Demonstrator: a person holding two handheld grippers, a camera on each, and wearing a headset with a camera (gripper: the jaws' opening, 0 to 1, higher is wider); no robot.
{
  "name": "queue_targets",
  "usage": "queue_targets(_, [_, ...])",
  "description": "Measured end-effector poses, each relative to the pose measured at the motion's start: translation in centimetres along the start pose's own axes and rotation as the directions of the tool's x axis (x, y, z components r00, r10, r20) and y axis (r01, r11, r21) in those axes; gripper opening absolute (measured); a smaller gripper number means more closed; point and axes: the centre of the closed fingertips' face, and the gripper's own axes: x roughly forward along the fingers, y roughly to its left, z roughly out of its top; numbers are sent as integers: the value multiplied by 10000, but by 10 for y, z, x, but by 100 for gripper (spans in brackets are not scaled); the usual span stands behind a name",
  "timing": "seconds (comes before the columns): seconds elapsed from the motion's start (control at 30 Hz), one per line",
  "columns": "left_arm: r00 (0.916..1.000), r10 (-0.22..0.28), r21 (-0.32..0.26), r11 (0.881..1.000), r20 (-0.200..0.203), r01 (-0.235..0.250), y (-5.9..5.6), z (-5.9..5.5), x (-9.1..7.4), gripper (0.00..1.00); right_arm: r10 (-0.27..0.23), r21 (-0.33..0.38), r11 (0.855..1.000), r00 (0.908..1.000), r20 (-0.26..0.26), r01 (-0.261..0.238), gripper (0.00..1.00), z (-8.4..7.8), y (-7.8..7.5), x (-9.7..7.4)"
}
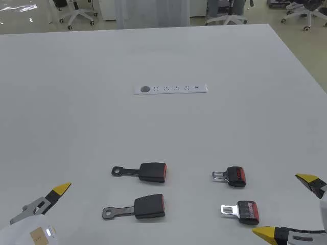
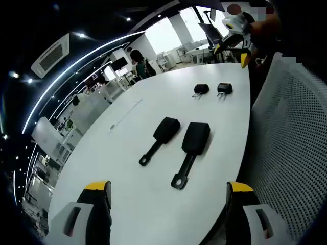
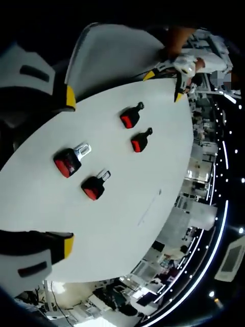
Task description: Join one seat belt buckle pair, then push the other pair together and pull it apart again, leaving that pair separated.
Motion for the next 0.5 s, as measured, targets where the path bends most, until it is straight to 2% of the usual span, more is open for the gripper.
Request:
queue_targets(0.2, [9999,147,-8,9999,46,-146,3,1,-2,94,53,240,9997,9999,-147,-50,96,0,1,3])
queue_targets(0.3, [9998,145,201,9997,-98,-143,3,-2,-2,93,175,472,9988,9996,-238,-163,91,-1,4,4])
queue_targets(0.43, [9999,78,138,9999,-116,-77,2,-2,-1,94,99,19,9999,10000,12,-99,93,4,5,5])
queue_targets(0.5, [9998,59,140,9999,-180,-56,1,-3,-1,94,86,8,10000,9999,52,-86,94,6,5,5])
